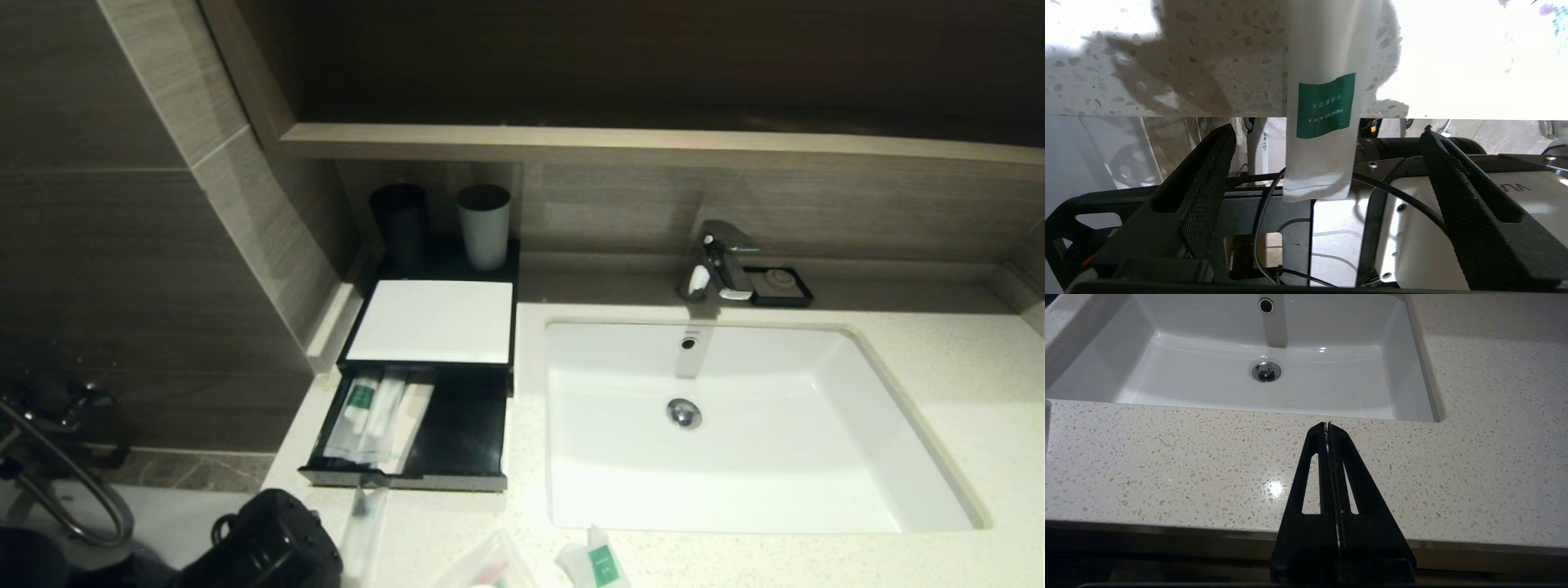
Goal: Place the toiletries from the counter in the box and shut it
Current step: Pick up the bathroom toiletry
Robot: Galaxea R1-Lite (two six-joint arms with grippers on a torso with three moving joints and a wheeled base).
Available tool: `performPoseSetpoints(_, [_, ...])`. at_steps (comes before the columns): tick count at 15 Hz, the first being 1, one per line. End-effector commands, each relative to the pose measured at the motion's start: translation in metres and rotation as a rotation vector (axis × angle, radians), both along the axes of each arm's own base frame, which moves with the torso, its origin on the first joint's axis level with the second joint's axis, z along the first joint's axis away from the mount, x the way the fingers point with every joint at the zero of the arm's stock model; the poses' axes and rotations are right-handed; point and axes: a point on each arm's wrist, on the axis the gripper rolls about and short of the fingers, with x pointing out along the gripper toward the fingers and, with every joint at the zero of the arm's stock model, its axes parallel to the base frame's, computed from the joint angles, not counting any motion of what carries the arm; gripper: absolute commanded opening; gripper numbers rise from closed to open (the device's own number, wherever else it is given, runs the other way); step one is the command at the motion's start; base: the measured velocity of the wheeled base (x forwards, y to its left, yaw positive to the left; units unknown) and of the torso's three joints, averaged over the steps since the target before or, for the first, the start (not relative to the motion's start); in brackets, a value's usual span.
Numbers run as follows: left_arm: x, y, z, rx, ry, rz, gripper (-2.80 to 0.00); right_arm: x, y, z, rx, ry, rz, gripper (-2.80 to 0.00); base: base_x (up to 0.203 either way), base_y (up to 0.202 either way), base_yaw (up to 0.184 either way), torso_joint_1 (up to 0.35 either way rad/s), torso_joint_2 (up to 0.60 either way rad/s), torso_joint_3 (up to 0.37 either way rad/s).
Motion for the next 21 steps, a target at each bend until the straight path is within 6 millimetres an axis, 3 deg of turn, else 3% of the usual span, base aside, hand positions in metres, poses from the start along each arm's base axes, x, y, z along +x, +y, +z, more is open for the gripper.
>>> performPoseSetpoints(1, [-0.001,0.001,-0.001,0.005,0.003,0.001,0.00,0.000,0.000,0.000,-0.001,0.001,0.000,-2.80,0.000,0.000,0.000,0.000,0.00,0.000])
performPoseSetpoints(21, [-0.003,0.004,-0.013,0.035,0.010,-0.036,0.00,0.000,0.000,0.000,-0.001,0.000,0.000,-2.80,0.000,0.000,0.000,0.000,0.00,0.000])
